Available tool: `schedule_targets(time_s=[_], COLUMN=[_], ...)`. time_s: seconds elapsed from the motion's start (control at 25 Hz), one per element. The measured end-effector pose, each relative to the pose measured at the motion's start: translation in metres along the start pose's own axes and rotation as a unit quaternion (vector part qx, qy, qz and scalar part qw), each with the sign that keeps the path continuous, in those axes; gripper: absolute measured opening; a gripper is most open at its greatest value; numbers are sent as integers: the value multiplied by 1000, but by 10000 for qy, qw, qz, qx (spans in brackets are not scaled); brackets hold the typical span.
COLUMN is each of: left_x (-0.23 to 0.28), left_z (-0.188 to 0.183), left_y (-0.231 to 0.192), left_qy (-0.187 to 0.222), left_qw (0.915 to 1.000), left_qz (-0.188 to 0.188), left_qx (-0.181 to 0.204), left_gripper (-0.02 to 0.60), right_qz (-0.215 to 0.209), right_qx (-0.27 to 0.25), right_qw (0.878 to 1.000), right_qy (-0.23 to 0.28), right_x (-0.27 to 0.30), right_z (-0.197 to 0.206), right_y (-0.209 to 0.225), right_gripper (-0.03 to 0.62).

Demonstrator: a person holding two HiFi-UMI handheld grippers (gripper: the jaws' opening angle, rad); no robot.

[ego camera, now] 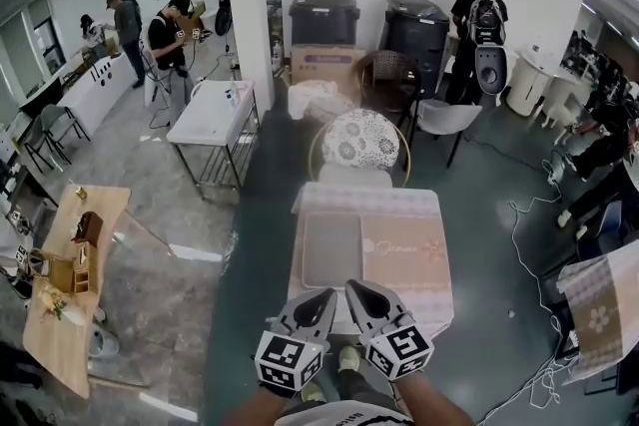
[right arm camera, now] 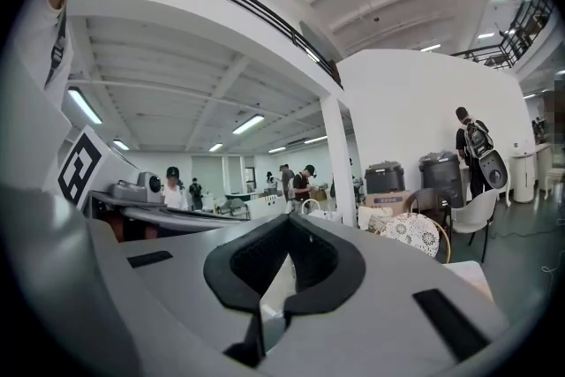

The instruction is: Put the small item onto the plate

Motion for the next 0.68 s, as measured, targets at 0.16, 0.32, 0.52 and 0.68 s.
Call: schedule_targets(time_s=[0.16, 0.32, 0.52, 0.68], left_x=[-4, -6, -4, 0], left_z=[1, 2, 2, 2], left_y=[1, 0, -2, -5], left_qy=[3, -2, -5, -17], left_qw=[10000, 10000, 9999, 9999], left_qz=[-42, -79, -86, -105], left_qx=[7, -36, -57, -61], left_gripper=[5, 5, 5, 5], right_qz=[5, 3, 0, 2], right_qx=[-17, -8, -9, -22], right_qw=[10000, 10000, 10000, 10000], right_qy=[13, 19, 28, 28], right_x=[-3, -4, -2, 1], right_z=[-1, -1, -1, 0], right_y=[-4, -6, -4, -1], right_gripper=[14, 14, 14, 14])
Point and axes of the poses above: the fingertips, and each gripper's own axes: x forward along the fingers, y to its right, z out of its underside, the point moved 2 cm from there along -x, backward along the fingers, and after that the axes turned 2 degrees about -z, right-handed, at the moved point
